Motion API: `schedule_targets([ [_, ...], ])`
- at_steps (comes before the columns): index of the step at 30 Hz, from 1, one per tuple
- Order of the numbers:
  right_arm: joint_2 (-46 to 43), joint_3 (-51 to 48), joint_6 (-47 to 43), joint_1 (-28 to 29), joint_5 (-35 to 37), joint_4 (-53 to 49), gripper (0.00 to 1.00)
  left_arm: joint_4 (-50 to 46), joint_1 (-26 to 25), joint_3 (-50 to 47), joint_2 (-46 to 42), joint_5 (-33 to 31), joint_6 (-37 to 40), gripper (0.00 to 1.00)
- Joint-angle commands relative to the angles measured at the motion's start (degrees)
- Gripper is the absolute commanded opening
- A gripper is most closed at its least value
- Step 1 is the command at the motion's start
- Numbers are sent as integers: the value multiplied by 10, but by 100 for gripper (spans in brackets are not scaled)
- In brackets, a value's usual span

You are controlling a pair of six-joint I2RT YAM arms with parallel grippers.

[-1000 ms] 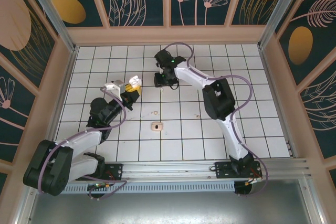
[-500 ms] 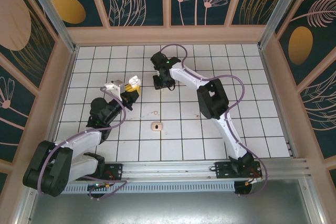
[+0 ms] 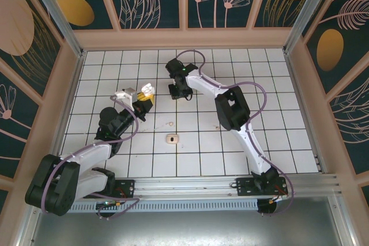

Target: Insert the wireless bluetooth earbuds into the charging case

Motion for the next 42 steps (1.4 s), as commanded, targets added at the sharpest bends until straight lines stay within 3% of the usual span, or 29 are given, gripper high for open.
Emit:
schedule_targets([
  [1, 16, 11, -6, 4, 8, -10, 23, 0, 3, 9, -4, 2, 5, 13],
  [11, -36, -37, 2, 11, 29, 0, 18, -33, 2, 23, -4, 19, 25, 13],
  [30, -403, -559, 157, 43, 30, 121, 18, -32, 3, 40, 25, 57, 29, 12],
  [42, -477, -682, 193, 70, 25, 105, 19, -23, 2, 46, 35, 67, 27, 12],
])
